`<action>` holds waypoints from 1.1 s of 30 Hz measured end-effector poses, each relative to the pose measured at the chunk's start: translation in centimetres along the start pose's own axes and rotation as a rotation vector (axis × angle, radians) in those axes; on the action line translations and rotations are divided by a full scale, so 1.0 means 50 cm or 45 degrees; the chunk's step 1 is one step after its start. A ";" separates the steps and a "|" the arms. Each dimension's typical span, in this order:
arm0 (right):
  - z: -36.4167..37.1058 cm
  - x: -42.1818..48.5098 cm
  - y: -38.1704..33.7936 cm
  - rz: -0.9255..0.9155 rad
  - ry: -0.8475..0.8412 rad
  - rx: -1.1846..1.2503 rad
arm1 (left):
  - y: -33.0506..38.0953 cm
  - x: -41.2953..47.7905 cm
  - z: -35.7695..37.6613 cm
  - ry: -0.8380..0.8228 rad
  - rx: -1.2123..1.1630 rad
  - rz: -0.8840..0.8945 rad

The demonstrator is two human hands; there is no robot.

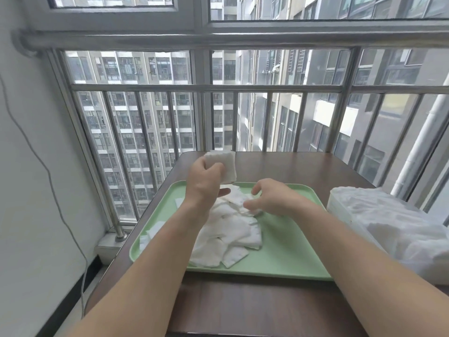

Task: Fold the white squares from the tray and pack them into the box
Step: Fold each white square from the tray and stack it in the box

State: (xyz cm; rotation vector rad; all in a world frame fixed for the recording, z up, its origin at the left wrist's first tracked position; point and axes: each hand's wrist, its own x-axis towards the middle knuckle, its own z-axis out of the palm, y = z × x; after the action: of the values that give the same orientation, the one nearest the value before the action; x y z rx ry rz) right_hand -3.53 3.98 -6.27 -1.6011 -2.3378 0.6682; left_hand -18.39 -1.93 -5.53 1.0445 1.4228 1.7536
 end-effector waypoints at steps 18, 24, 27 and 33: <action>-0.007 -0.007 0.051 -0.027 0.067 0.537 | -0.010 0.001 0.010 -0.023 0.048 -0.050; -0.020 -0.014 0.050 -0.071 0.241 0.837 | -0.014 -0.004 0.009 -0.023 0.090 -0.055; -0.024 -0.019 0.047 -0.138 0.338 0.980 | -0.020 -0.006 0.006 -0.059 0.083 -0.074; -0.035 -0.034 0.037 -0.337 0.104 1.386 | -0.027 -0.008 0.011 -0.161 0.115 -0.025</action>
State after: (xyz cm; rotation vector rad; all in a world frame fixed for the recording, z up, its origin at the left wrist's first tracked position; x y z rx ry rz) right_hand -0.63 3.36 -5.56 -0.7747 -1.5452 1.4143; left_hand -17.72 -1.73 -6.86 1.1636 1.4397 1.5928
